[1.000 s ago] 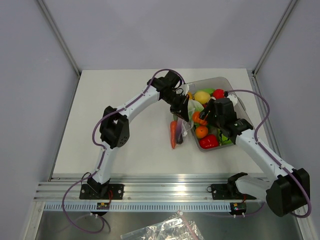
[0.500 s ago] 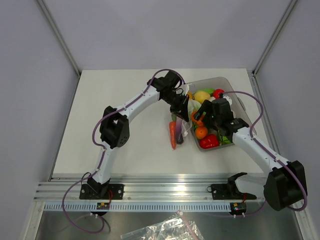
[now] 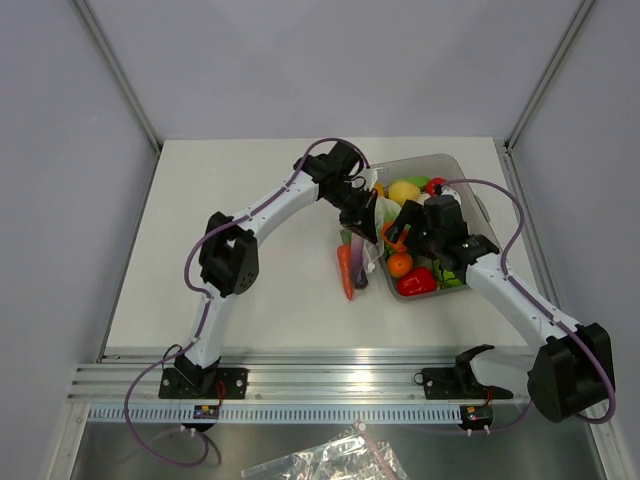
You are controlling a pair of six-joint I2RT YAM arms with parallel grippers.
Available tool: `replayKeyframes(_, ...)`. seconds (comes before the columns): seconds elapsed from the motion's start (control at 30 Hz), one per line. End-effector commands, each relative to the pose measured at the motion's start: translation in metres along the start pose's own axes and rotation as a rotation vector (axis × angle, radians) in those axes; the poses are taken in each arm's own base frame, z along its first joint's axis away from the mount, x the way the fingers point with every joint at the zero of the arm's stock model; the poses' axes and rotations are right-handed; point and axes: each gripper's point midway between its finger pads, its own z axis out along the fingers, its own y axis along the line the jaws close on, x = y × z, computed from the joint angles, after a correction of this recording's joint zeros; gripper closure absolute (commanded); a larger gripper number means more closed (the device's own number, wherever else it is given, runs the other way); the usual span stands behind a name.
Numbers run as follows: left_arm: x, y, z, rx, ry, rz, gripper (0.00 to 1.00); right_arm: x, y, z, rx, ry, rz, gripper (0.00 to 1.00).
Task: Place the food in the zip-top bag and seal the zipper
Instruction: Pick up the fake vegetable from the bin.
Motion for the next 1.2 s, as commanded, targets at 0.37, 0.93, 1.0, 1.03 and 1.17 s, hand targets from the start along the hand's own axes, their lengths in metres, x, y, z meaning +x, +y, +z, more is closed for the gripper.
replayKeyframes(0.37,-0.007,-0.009,-0.010,0.024,-0.041,0.033,1.00,-0.020,0.006,-0.024,-0.048,0.011,-0.448,0.15)
replayKeyframes(0.93,-0.009,-0.010,-0.012,0.033,-0.048,0.031,1.00,-0.019,0.017,-0.023,-0.117,-0.002,-0.784,0.17)
replayKeyframes(1.0,-0.009,-0.011,-0.013,0.032,-0.050,0.032,1.00,-0.025,0.007,-0.020,-0.050,-0.010,-0.795,0.16)
replayKeyframes(1.03,-0.009,-0.012,-0.013,0.034,-0.049,0.033,1.00,-0.026,0.005,-0.019,-0.040,-0.007,-0.799,0.16)
replayKeyframes(1.17,-0.009,-0.011,-0.013,0.037,-0.049,0.033,1.00,-0.026,-0.001,-0.015,-0.004,0.013,-0.816,0.17)
